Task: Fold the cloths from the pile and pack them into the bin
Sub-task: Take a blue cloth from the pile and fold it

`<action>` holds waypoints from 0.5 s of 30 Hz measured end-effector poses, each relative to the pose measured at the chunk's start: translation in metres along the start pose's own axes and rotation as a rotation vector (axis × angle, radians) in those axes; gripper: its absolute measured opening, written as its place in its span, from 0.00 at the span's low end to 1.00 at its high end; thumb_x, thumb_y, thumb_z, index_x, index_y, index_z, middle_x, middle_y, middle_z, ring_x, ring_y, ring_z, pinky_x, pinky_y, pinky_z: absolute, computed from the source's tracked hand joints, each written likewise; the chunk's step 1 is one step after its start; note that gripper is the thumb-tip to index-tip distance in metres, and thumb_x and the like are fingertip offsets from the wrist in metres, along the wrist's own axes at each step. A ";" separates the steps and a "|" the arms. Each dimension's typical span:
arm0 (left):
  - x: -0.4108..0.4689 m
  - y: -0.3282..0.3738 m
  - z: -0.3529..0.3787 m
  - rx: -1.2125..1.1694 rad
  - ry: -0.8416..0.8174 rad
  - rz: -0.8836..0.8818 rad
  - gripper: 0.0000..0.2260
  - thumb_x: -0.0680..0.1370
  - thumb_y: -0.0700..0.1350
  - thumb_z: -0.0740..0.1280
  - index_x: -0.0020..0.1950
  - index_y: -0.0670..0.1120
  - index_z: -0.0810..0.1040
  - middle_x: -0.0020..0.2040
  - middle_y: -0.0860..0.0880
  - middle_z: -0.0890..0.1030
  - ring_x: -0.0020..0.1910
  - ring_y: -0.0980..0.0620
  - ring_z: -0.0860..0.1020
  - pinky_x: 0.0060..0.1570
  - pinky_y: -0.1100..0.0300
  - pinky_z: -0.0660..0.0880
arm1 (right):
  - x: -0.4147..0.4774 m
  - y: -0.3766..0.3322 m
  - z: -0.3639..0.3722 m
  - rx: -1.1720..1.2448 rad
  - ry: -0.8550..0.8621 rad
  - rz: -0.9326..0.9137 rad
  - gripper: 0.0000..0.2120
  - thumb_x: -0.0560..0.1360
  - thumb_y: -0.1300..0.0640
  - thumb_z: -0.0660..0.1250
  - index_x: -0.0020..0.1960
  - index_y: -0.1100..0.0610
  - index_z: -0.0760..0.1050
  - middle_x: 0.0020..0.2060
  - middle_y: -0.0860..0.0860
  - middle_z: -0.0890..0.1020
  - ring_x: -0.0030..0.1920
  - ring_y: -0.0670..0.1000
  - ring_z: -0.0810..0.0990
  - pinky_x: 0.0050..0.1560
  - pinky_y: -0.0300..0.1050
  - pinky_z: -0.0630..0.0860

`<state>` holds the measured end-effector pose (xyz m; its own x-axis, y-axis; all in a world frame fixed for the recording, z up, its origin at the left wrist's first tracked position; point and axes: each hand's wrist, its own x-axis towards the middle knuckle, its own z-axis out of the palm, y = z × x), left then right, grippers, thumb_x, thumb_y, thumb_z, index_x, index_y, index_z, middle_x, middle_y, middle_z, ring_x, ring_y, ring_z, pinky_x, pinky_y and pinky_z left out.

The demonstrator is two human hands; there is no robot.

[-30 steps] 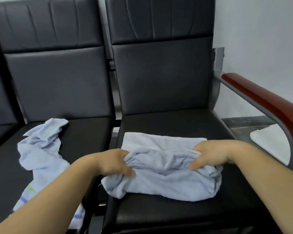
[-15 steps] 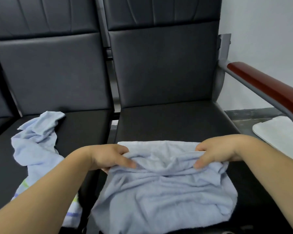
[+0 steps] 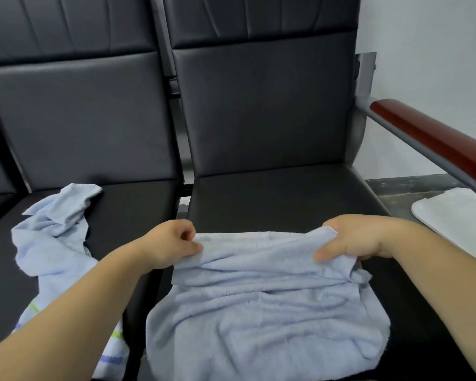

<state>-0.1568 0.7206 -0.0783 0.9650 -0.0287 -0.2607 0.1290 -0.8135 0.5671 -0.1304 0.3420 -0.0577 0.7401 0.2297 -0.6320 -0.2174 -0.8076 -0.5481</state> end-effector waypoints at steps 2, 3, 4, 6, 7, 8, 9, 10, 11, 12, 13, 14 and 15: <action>0.002 -0.001 -0.003 0.067 0.106 0.025 0.14 0.76 0.49 0.71 0.38 0.47 0.68 0.32 0.52 0.70 0.31 0.54 0.66 0.33 0.60 0.65 | 0.002 -0.001 -0.001 0.077 0.056 0.010 0.29 0.70 0.32 0.74 0.56 0.56 0.82 0.43 0.52 0.82 0.44 0.54 0.78 0.45 0.49 0.73; 0.003 -0.002 -0.003 0.061 0.150 0.027 0.14 0.77 0.49 0.71 0.38 0.47 0.68 0.31 0.52 0.70 0.30 0.55 0.67 0.32 0.61 0.66 | 0.003 -0.001 -0.001 0.100 0.090 0.045 0.31 0.72 0.28 0.70 0.57 0.54 0.82 0.45 0.53 0.83 0.47 0.55 0.80 0.48 0.49 0.75; 0.004 -0.002 -0.002 0.038 0.180 0.026 0.14 0.77 0.49 0.70 0.39 0.46 0.68 0.31 0.52 0.71 0.27 0.57 0.68 0.30 0.62 0.66 | 0.005 0.000 -0.001 0.105 0.119 0.083 0.31 0.73 0.26 0.66 0.57 0.51 0.82 0.48 0.53 0.85 0.50 0.56 0.82 0.51 0.49 0.77; 0.007 0.000 0.002 0.017 0.194 0.016 0.11 0.77 0.48 0.70 0.41 0.45 0.71 0.32 0.52 0.75 0.26 0.58 0.71 0.30 0.63 0.68 | 0.007 0.001 0.000 0.060 0.153 0.121 0.27 0.78 0.30 0.63 0.54 0.53 0.81 0.45 0.54 0.83 0.46 0.54 0.80 0.46 0.47 0.77; 0.008 0.001 0.005 0.030 0.189 0.013 0.08 0.77 0.48 0.70 0.43 0.46 0.74 0.35 0.52 0.78 0.29 0.58 0.74 0.31 0.63 0.69 | 0.009 0.002 0.002 0.002 0.166 0.120 0.23 0.80 0.36 0.64 0.50 0.56 0.79 0.41 0.54 0.79 0.41 0.53 0.76 0.41 0.45 0.73; 0.011 0.003 0.009 0.047 0.188 0.013 0.05 0.77 0.48 0.70 0.45 0.49 0.77 0.38 0.53 0.80 0.33 0.56 0.76 0.33 0.62 0.70 | 0.011 0.004 0.003 -0.066 0.185 0.114 0.19 0.81 0.42 0.65 0.45 0.58 0.75 0.38 0.53 0.75 0.38 0.52 0.71 0.37 0.45 0.69; 0.013 0.004 0.013 0.051 0.192 0.013 0.02 0.77 0.48 0.69 0.46 0.51 0.78 0.40 0.53 0.81 0.36 0.56 0.77 0.34 0.62 0.70 | 0.013 0.004 0.005 -0.134 0.212 0.102 0.16 0.82 0.48 0.65 0.41 0.57 0.70 0.36 0.52 0.71 0.36 0.51 0.67 0.36 0.44 0.66; 0.015 0.006 0.016 0.043 0.197 0.014 0.01 0.78 0.47 0.68 0.46 0.52 0.80 0.40 0.53 0.81 0.37 0.55 0.77 0.34 0.63 0.71 | 0.016 0.004 0.006 -0.193 0.241 0.095 0.15 0.81 0.51 0.64 0.39 0.57 0.67 0.34 0.52 0.68 0.35 0.51 0.65 0.35 0.44 0.64; 0.017 0.006 0.019 0.030 0.199 0.010 0.03 0.78 0.46 0.67 0.46 0.51 0.80 0.39 0.53 0.81 0.36 0.54 0.77 0.33 0.63 0.70 | 0.018 0.004 0.007 -0.234 0.267 0.094 0.16 0.81 0.53 0.64 0.37 0.56 0.65 0.33 0.51 0.66 0.34 0.51 0.64 0.34 0.43 0.63; 0.020 0.007 0.022 0.020 0.196 -0.003 0.05 0.79 0.46 0.67 0.45 0.50 0.81 0.37 0.52 0.81 0.34 0.54 0.76 0.32 0.62 0.70 | 0.019 0.003 0.007 -0.267 0.291 0.102 0.18 0.81 0.55 0.64 0.34 0.56 0.64 0.31 0.51 0.66 0.33 0.51 0.63 0.33 0.43 0.62; 0.023 0.007 0.024 0.016 0.195 -0.022 0.06 0.79 0.46 0.66 0.44 0.49 0.81 0.37 0.52 0.81 0.34 0.53 0.76 0.32 0.61 0.70 | 0.021 0.002 0.008 -0.307 0.305 0.110 0.19 0.81 0.56 0.64 0.33 0.55 0.64 0.30 0.51 0.65 0.32 0.51 0.62 0.32 0.42 0.62; 0.025 0.006 0.026 0.022 0.194 -0.039 0.06 0.80 0.47 0.66 0.44 0.49 0.80 0.37 0.51 0.81 0.34 0.52 0.76 0.33 0.60 0.71 | 0.023 0.002 0.009 -0.344 0.323 0.121 0.19 0.81 0.58 0.63 0.32 0.55 0.63 0.30 0.51 0.64 0.32 0.50 0.62 0.31 0.42 0.61; 0.028 0.006 0.027 0.034 0.198 -0.050 0.07 0.80 0.47 0.66 0.44 0.49 0.80 0.37 0.50 0.81 0.34 0.51 0.76 0.33 0.59 0.71 | 0.025 0.002 0.010 -0.387 0.333 0.122 0.18 0.81 0.59 0.62 0.33 0.55 0.64 0.30 0.51 0.65 0.32 0.50 0.62 0.32 0.41 0.61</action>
<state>-0.1356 0.6996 -0.1034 0.9841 0.1243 -0.1271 0.1733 -0.8301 0.5300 -0.1188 0.3514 -0.0795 0.8999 -0.0129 -0.4359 -0.1102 -0.9739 -0.1986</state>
